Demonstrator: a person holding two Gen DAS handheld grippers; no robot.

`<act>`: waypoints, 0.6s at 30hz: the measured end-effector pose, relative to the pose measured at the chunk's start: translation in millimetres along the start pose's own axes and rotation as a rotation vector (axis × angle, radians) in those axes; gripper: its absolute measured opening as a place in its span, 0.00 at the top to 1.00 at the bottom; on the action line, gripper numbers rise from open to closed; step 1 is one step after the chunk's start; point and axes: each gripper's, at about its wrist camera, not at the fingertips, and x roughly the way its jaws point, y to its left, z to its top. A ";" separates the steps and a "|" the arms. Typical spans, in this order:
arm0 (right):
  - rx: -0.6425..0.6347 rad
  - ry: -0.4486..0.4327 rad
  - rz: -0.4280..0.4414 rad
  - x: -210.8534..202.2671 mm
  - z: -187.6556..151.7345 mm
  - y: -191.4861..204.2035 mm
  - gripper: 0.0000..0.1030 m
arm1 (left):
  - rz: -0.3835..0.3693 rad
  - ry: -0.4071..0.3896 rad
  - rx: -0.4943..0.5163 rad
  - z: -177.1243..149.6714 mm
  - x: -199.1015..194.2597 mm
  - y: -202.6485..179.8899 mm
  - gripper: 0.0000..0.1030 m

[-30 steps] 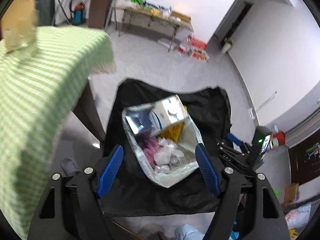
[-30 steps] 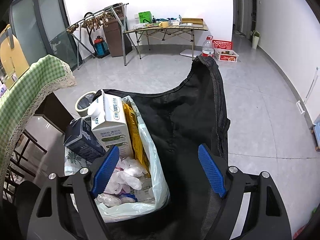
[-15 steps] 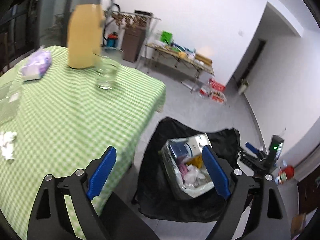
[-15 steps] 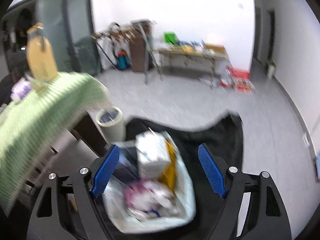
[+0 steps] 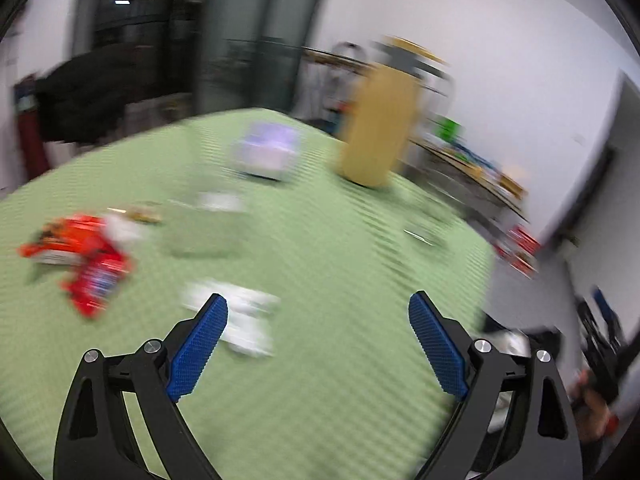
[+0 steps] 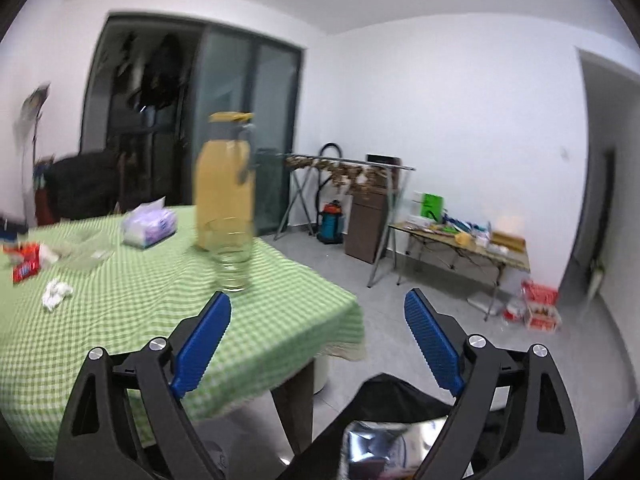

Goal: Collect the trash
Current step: 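Move both grippers back to the table, then grasp the red snack bag with the left gripper while the right gripper grasps the clear plastic box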

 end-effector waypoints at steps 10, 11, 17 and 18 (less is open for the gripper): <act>-0.144 0.037 0.134 33.9 17.3 85.3 0.18 | 0.316 -0.099 -0.617 45.0 -13.8 263.8 0.15; -0.153 0.041 0.135 34.6 19.5 92.8 0.18 | 0.294 -0.080 -0.686 40.9 -8.1 285.5 0.17; -0.190 0.064 0.175 45.2 30.8 127.2 0.18 | 0.290 -0.050 -0.763 26.3 22.4 340.6 0.27; -0.202 0.068 0.182 46.5 33.5 135.6 0.18 | 0.296 -0.031 -0.773 24.5 31.5 347.0 0.31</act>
